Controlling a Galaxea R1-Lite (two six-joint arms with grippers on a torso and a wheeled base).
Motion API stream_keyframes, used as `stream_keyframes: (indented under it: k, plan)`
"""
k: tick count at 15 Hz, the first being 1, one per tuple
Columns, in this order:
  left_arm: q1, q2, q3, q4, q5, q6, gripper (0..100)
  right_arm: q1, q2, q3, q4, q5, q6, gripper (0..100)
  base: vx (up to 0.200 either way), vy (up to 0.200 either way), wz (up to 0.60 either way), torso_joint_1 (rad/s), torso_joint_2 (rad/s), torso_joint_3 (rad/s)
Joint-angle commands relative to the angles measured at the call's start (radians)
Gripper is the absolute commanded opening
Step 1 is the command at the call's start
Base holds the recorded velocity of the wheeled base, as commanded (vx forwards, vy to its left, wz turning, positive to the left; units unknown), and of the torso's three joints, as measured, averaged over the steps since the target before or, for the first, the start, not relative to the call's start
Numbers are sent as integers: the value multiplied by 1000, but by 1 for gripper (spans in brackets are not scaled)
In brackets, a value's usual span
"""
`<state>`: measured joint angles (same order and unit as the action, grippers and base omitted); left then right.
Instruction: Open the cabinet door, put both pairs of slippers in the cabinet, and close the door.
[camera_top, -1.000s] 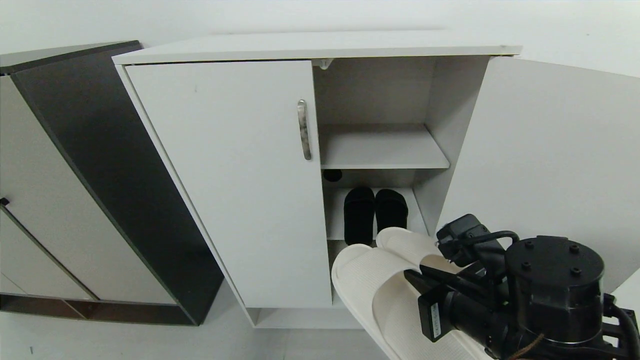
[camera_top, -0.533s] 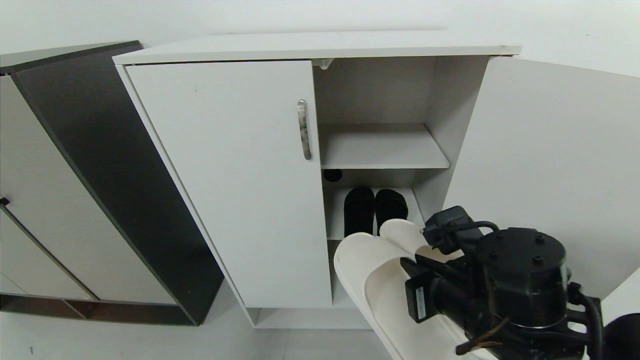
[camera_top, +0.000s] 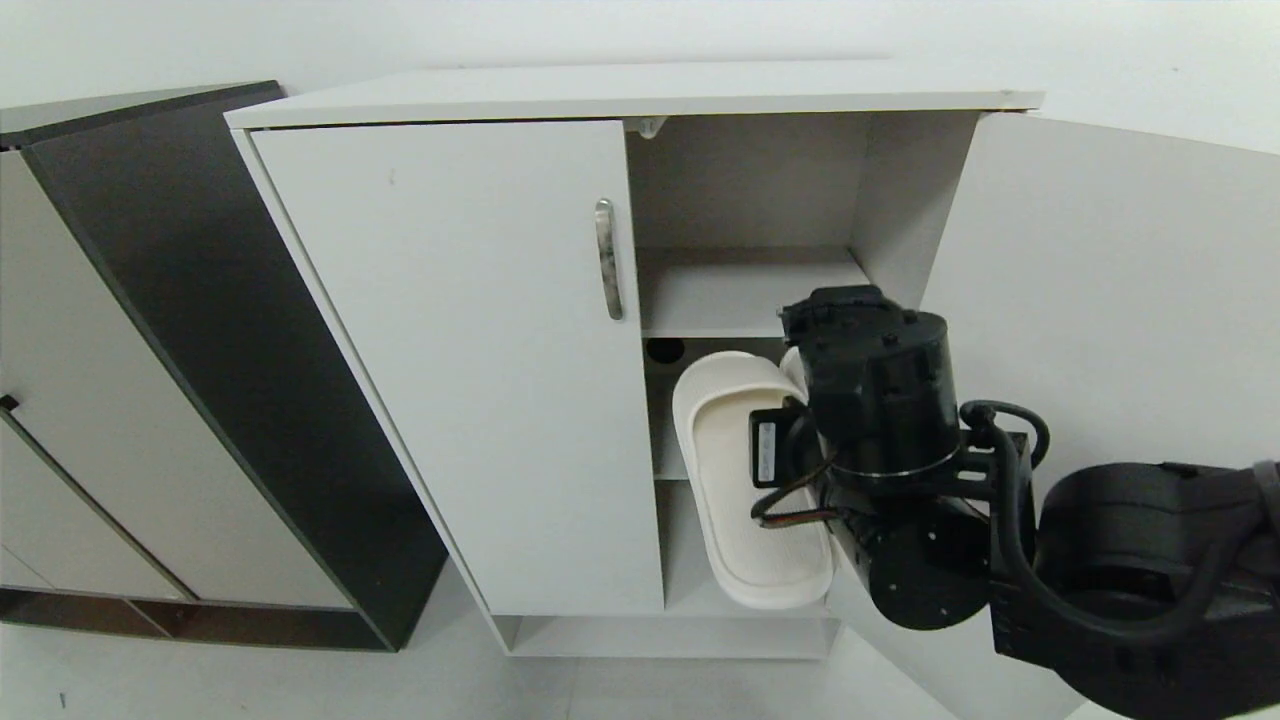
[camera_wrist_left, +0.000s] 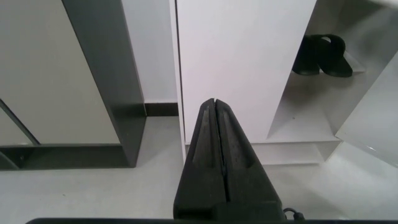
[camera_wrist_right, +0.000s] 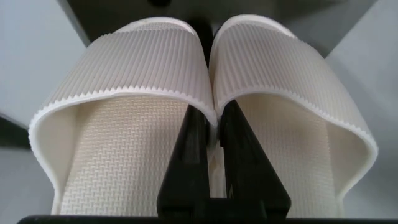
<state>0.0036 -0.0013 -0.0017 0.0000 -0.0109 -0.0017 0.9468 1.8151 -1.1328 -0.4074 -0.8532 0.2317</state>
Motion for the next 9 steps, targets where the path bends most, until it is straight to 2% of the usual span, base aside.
stream_keyframes:
  k: [1,4,9]
  plan:
    - [-1,1,0,0,0,0,0,-5,21,-94,45,-9,-40,0,0,0,0,0,0,0]
    - [-1,1,0,0,0,-1,0,-16,15,-142,105,-7,-51,0,0,0,0,0,0,0]
    - [1,1,0,0,0,0,0,-52,6,-162,119,-9,-57,0,0,0,0,0,0,0]
